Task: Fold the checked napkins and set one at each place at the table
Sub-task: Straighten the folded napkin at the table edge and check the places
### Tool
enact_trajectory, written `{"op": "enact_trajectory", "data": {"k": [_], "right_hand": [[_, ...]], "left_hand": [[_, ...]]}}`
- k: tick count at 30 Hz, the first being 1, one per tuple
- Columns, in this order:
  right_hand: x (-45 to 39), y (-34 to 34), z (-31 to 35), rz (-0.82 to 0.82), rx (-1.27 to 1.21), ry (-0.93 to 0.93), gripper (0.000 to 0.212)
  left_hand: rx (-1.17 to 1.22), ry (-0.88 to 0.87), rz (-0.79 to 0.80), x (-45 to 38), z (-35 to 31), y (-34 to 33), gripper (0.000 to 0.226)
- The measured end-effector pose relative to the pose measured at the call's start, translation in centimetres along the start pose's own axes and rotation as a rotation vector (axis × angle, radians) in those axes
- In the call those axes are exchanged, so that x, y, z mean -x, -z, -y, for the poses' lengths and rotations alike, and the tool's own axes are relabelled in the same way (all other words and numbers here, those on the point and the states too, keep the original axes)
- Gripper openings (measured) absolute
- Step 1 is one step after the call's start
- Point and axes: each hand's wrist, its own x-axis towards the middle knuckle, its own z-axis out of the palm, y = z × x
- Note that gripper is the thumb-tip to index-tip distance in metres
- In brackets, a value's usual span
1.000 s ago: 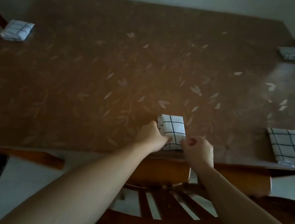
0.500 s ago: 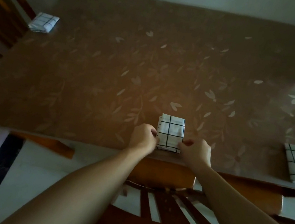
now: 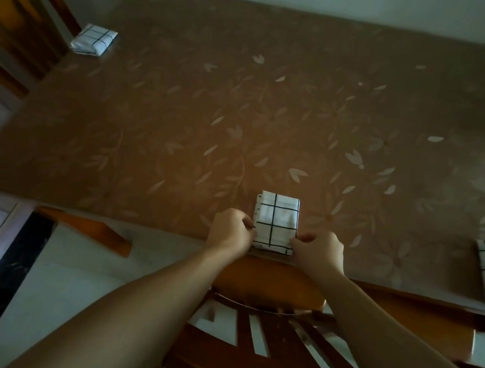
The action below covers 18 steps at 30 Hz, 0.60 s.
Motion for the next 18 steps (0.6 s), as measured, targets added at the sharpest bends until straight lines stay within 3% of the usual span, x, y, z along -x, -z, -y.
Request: {"op": "enact_trajectory", "data": {"k": [18], "right_hand": [[-0.4, 0.1, -0.6, -0.024, -0.023, -0.04, 0.014]], "left_hand": [[-0.042, -0.063, 0.02, -0.4, -0.1, -0.9, 0.014]]}}
